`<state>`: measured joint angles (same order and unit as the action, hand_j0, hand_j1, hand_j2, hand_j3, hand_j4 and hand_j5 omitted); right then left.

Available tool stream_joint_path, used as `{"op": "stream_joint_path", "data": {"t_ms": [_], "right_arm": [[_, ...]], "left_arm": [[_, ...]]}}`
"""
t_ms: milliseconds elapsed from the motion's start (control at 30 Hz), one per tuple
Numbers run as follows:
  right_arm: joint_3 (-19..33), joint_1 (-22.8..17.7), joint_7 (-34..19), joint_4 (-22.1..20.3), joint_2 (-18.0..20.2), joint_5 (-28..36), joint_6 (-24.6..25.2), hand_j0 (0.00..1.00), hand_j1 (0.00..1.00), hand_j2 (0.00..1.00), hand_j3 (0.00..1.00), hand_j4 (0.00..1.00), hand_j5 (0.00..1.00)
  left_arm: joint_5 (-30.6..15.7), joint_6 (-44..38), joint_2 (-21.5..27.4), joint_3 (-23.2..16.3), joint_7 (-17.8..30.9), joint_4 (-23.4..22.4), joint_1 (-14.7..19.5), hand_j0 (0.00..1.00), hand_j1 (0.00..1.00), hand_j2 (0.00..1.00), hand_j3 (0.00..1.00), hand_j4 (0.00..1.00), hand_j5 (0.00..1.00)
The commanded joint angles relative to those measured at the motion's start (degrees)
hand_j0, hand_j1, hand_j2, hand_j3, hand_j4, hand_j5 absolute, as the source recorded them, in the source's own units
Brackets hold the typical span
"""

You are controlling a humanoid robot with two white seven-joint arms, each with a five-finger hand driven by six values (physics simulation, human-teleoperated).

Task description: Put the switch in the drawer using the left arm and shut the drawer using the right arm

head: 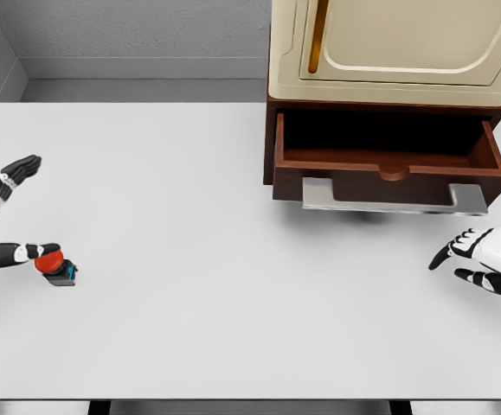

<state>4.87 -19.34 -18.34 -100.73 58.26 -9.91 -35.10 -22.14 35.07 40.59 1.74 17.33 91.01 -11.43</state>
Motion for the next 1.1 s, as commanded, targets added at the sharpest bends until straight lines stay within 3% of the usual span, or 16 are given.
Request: {"op": "stream_joint_path", "data": {"t_ms": [0, 100, 267, 300, 400, 500, 700, 833, 867, 1067], "right_arm": [[0.0, 0.0, 0.1, -0.1, 0.1, 0.4, 0.1, 0.49, 0.49, 0.49, 0.49, 0.49, 0.49], [0.0, 0.0, 0.1, -0.1, 0.2, 0.7, 0.1, 0.48, 0.48, 0.48, 0.48, 0.48, 0.48], [0.1, -0.1, 0.1, -0.5, 0.3, 0.7, 0.1, 0.52, 0.52, 0.52, 0.52, 0.52, 0.52], [0.1, -0.1, 0.1, -0.6, 0.2, 0.7, 0.1, 0.57, 0.57, 0.57, 0.57, 0.57, 0.57], [0.1, -0.1, 0.1, -0.6, 0.2, 0.8, 0.1, 0.59, 0.59, 0.59, 0.59, 0.59, 0.59], [0.3, -0.1, 0.1, -0.6, 0.1, 0.8, 0.1, 0.71, 0.71, 0.71, 0.71, 0.71, 0.71], [0.1, -0.1, 0.0, -0.6, 0.2, 0.9, 0.1, 0.63, 0.63, 0.63, 0.63, 0.63, 0.63], [0.2, -0.1, 0.0, -0.6, 0.2, 0.9, 0.1, 0.63, 0.63, 0.63, 0.63, 0.63, 0.63], [0.2, 0.0, 0.0, -0.6, 0.3, 0.9, 0.1, 0.63, 0.63, 0.63, 0.63, 0.63, 0.63], [0.1, 0.2, 0.0, -0.5, 0.1, 0.8, 0.1, 0.65, 0.65, 0.65, 0.65, 0.65, 0.65]], "left_arm": [[-3.0, -0.1, 0.5, -0.2, 0.0, 0.5, 0.0, 1.0, 1.0, 1.0, 1.0, 1.0, 1.0], [-2.8, -0.1, 0.5, -0.1, 0.0, 0.2, -1.5, 1.0, 1.0, 1.0, 1.0, 1.0, 1.0], [1.7, -0.1, 0.5, -0.2, 0.2, -1.4, -4.6, 1.0, 1.0, 1.0, 1.0, 1.0, 1.0], [1.7, -0.1, 0.5, -0.2, 0.2, -1.9, -5.0, 1.0, 1.0, 1.0, 1.0, 1.0, 1.0], [2.6, -0.1, 0.3, -0.2, 0.2, -3.7, -6.2, 1.0, 1.0, 1.0, 1.0, 1.0, 1.0], [5.4, -0.1, -0.3, -0.2, 0.2, -3.8, -6.2, 1.0, 1.0, 1.0, 1.0, 1.0, 1.0], [10.7, -0.1, -1.7, -0.2, 0.2, -4.8, -5.8, 1.0, 1.0, 1.0, 1.0, 1.0, 1.0], [10.3, -0.1, -1.7, -0.6, 0.1, -4.7, -5.4, 0.99, 0.99, 0.99, 0.99, 0.99, 0.99], [10.2, -0.1, -1.8, -0.7, 0.1, -4.7, -5.4, 0.93, 0.93, 0.93, 0.93, 0.93, 0.93], [10.1, -0.1, -1.8, -1.4, 0.0, -5.7, -5.0, 0.88, 0.88, 0.88, 0.88, 0.88, 0.88]]}}
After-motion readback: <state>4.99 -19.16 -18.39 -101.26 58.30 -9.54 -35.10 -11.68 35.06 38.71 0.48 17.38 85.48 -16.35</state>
